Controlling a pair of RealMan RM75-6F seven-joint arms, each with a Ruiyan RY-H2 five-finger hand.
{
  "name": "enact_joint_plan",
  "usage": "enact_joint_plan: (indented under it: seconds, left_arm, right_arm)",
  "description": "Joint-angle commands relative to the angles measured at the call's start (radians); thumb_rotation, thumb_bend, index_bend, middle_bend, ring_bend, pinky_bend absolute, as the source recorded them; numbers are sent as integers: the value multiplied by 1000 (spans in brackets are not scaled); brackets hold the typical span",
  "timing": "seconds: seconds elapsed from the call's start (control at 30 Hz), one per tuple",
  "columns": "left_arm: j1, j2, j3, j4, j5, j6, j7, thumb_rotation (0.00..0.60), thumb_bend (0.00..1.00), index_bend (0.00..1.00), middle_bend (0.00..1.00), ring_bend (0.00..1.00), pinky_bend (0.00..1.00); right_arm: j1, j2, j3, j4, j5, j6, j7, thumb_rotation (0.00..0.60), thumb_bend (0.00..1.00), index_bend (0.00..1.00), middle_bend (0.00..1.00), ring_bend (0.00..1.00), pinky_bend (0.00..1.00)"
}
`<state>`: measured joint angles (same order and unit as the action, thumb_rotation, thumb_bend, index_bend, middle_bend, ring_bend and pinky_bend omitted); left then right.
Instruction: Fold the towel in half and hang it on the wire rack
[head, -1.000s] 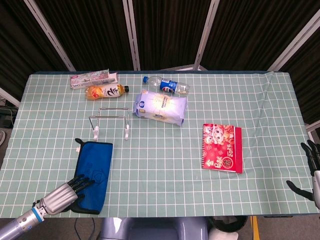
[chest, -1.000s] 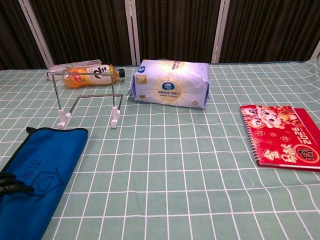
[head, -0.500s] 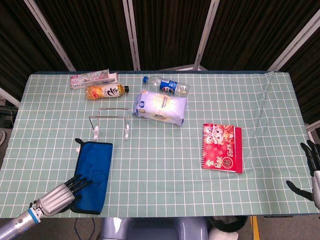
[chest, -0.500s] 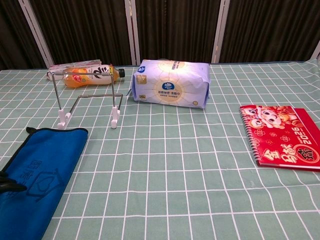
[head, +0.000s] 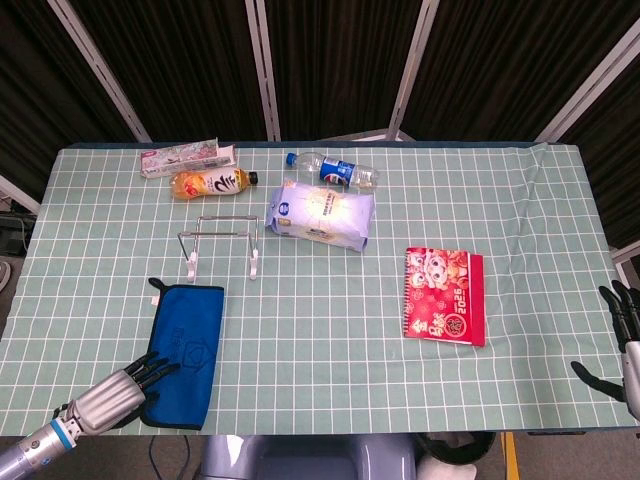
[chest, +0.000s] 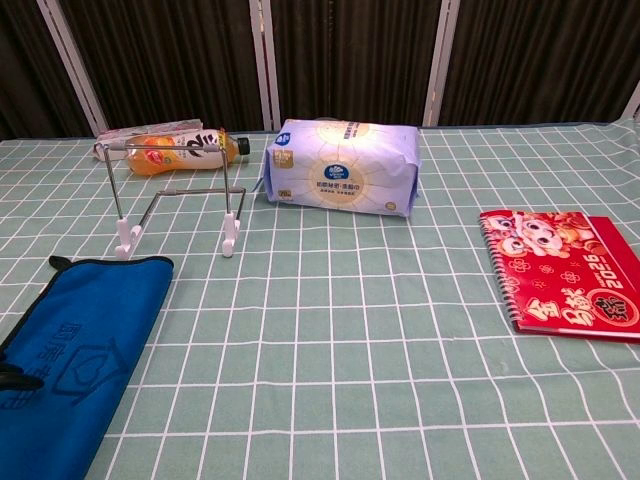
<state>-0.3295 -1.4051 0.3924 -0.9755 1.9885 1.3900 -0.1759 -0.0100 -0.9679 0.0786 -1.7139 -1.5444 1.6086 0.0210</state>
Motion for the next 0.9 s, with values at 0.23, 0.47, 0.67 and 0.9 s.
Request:
enact_joint_plan:
  seconds: [0.23, 0.47, 0.67, 0.9]
  left_arm:
    - [6, 7, -2, 8, -6, -1, 7, 600, 498, 429, 0, 0, 0]
    - [10, 35, -12, -2, -7, 56, -39, 600, 161, 0, 0, 0, 0]
    - [-17, 104, -86, -113, -47, 121, -44, 600, 150, 0, 0, 0, 0]
    - [-145, 234, -218, -445, -251, -144, 68, 600, 129, 0, 0, 0, 0]
  right_arm:
    - [2, -1, -1, -2, 0, -4, -6, 600, 0, 0, 0, 0, 0]
    - [1, 1, -2, -5, 0, -5, -7, 600, 0, 0, 0, 0, 0]
    - [2, 1, -3, -7, -3, -6, -6, 600, 0, 0, 0, 0, 0]
    - [5, 0, -3, -7, 0, -13, -10, 600, 0, 0, 0, 0, 0]
